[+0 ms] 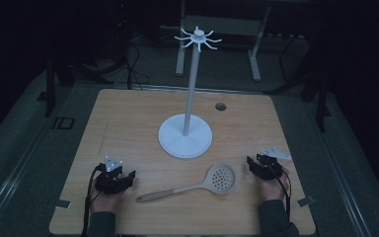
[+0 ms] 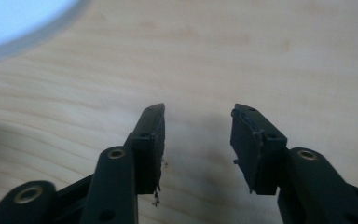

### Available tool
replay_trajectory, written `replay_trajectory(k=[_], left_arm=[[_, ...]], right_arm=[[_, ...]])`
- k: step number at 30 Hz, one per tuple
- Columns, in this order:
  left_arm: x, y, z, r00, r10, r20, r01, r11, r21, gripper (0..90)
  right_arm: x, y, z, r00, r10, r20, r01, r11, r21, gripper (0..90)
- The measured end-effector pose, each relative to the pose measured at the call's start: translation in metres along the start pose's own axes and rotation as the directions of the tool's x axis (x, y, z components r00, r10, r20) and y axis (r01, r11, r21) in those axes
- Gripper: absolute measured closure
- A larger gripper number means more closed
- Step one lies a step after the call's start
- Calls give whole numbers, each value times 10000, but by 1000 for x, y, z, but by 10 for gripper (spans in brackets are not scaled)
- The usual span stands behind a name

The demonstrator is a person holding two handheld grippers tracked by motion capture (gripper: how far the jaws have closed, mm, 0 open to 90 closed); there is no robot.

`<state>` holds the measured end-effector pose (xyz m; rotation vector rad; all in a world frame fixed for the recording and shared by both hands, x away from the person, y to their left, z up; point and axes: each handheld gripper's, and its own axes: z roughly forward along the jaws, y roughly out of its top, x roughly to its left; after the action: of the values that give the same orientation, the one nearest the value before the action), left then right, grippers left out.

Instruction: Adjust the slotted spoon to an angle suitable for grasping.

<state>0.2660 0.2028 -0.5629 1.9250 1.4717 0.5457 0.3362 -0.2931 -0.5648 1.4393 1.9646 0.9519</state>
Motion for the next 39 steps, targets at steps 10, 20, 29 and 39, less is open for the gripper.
replay_trajectory(k=[10, 20, 29, 39], left_arm=[[0, -1, -1, 10000, 16, -18, -16, 10000, 1, 449], [-2, -1, 1, 10000, 80, -12, -80, 10000, 54, 449], [-1, -1, 0, 10000, 50, -12, -50, 10000, 23, 449], [-1, -1, 0, 10000, -7, -10, 7, 10000, -31, 448]], right_arm=[[32, 28, -28, 9825, -1793, -513, 1743, 9806, -901, 646], [65, 59, -49, 9469, -2835, -1516, 2542, 9489, -1868, 718], [88, 76, -48, 9005, -3519, -2555, 3065, 9304, -2010, 728], [113, 83, -30, 8237, -4242, -3762, 3915, 9055, -1638, 657]])
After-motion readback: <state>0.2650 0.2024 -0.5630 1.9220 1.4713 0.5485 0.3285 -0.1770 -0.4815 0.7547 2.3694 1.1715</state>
